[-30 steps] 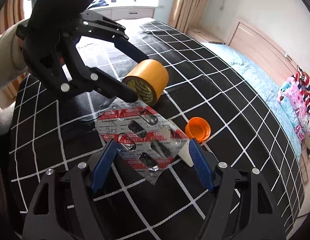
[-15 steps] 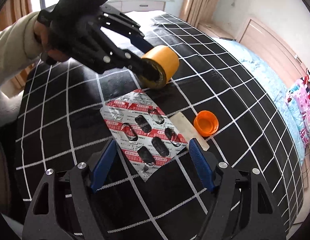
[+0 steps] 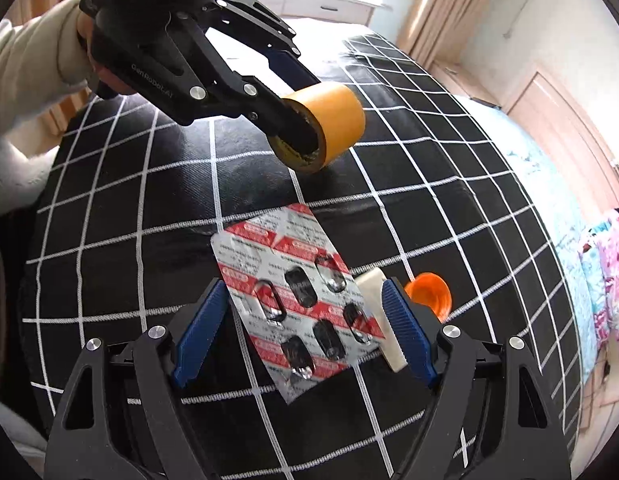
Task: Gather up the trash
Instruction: 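Grasp the yellow tape roll with the left tool while the right tool grasps the blister pack, then lift the tape roll and blister pack and carry them toward the bin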
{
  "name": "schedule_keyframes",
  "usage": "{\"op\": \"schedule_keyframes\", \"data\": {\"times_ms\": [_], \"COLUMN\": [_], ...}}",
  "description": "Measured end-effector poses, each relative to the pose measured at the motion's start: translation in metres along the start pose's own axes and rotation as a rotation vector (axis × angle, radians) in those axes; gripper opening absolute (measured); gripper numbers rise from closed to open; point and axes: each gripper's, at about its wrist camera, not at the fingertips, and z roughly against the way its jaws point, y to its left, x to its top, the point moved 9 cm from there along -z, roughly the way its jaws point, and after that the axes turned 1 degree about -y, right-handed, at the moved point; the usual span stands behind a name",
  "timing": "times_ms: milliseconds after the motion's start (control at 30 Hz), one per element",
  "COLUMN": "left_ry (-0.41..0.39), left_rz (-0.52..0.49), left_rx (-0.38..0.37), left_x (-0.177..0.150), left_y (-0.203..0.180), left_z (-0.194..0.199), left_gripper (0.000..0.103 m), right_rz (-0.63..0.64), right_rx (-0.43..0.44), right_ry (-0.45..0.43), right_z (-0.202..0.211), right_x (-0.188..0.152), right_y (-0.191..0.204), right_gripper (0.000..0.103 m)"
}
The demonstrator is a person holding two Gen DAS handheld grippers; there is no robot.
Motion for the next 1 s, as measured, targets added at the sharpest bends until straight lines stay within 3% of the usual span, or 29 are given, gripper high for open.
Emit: {"op": "schedule_keyframes", "data": {"times_ms": [200,300,800,1000], "left_ry": [-0.01,-0.018,-0.056,-0.075], "left_rz": [-0.003,0.011,0.004,-0.015], "left_rx": [-0.006,-0.011,0.013,0.023], "left_x": [-0.001,-0.001,-0.007,-0.013], "left_y": [-0.003,-0.003,-0.019,-0.034], "left_z": [0.007,0.011,0.051,0.073], "left_gripper": [0.04,0.04,0.04,0.04], "right_rz": [-0.08,-0.118,-0.205,-0.311], "right_rx": [0.039,0.021,-0.114,-0.133], "right_ry": [-0.021,-0.016,-0.07,-0.097], "right_z": [-0.002,0.002,0.034,0.058], "right_x": [0.004,0.005,0.003,0.002], "right_y": [-0.007,-0.008,0.025,0.046], "right_gripper": [0.078,0.063,0.061,0.061]}}
